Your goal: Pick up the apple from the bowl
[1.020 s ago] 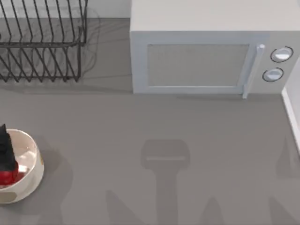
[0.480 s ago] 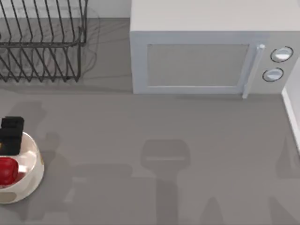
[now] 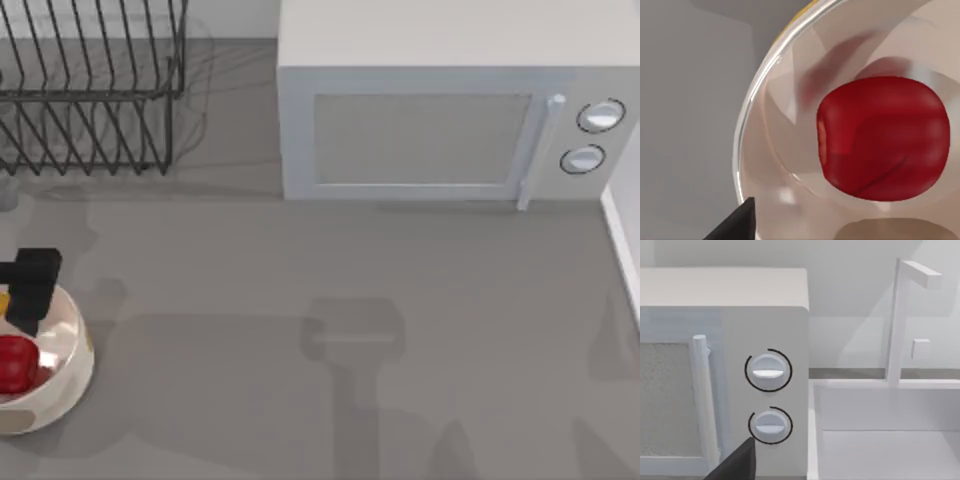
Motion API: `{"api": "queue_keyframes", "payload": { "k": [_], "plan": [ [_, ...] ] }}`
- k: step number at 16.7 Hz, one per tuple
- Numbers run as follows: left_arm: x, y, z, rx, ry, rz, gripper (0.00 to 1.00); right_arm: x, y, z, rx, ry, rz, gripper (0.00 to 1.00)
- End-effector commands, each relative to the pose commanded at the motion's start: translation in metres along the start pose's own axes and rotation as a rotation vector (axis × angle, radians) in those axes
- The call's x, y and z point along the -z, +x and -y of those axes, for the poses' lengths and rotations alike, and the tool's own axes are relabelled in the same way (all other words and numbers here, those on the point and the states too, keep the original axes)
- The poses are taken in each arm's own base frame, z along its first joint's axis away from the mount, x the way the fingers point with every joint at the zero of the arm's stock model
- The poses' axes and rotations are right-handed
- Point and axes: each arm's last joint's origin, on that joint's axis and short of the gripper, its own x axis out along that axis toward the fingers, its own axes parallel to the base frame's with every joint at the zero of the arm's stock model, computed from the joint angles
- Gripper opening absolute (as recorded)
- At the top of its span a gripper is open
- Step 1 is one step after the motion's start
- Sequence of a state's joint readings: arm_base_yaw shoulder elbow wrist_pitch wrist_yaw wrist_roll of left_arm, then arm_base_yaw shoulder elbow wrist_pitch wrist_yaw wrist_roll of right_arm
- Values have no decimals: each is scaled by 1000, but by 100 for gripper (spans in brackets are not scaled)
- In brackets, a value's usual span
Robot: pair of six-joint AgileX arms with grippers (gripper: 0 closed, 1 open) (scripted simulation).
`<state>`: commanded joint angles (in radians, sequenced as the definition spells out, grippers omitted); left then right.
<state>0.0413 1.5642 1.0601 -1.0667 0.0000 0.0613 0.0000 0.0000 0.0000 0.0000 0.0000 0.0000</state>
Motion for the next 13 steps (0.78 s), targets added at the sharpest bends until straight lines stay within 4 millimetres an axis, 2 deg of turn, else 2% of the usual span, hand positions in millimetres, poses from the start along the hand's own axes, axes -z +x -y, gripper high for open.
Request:
{"api": "queue_keyframes", "payload": {
  "k": [4,6,13],
  "plan": [
    [0,1,1,0,4,2,100,0,0,0,0,0,0,100],
    [-1,11,1,0,4,-3,100,0,0,0,0,0,0,100],
    [-5,88,0,-1,1,18,100,0,0,0,0,0,0,100]
  ]
}}
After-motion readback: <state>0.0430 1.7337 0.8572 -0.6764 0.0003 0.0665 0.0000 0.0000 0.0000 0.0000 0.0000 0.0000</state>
